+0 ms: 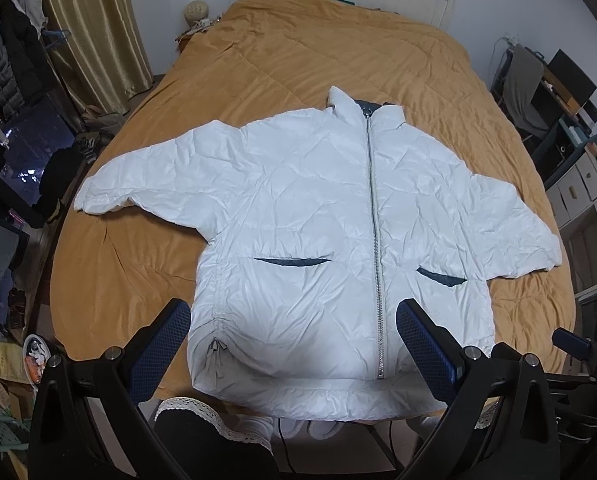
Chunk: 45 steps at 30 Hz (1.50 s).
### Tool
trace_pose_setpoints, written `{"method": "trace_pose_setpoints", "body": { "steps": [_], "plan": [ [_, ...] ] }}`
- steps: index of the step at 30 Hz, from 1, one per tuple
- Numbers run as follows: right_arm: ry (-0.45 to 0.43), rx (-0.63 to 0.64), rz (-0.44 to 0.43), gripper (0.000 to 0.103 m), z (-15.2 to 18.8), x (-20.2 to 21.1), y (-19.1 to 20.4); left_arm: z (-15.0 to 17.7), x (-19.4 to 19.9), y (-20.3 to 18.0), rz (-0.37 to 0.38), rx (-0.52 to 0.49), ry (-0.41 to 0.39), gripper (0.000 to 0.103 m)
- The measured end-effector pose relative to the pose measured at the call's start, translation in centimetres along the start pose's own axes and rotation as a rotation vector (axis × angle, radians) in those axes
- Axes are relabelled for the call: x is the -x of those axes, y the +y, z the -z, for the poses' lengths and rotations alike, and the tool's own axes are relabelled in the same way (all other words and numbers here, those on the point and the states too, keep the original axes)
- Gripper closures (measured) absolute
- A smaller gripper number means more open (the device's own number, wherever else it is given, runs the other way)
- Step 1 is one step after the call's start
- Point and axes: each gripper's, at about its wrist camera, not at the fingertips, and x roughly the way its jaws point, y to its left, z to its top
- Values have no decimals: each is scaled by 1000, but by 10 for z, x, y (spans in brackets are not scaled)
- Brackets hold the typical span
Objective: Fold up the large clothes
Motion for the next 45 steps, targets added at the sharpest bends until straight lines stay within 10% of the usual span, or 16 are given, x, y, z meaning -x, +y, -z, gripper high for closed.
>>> {"method": "trace_pose_setpoints", "body": {
  "steps": [45],
  "plan": [
    [10, 2, -9, 0, 6, -3, 4, 2, -12, 2, -19, 6, 55, 0]
  ]
}}
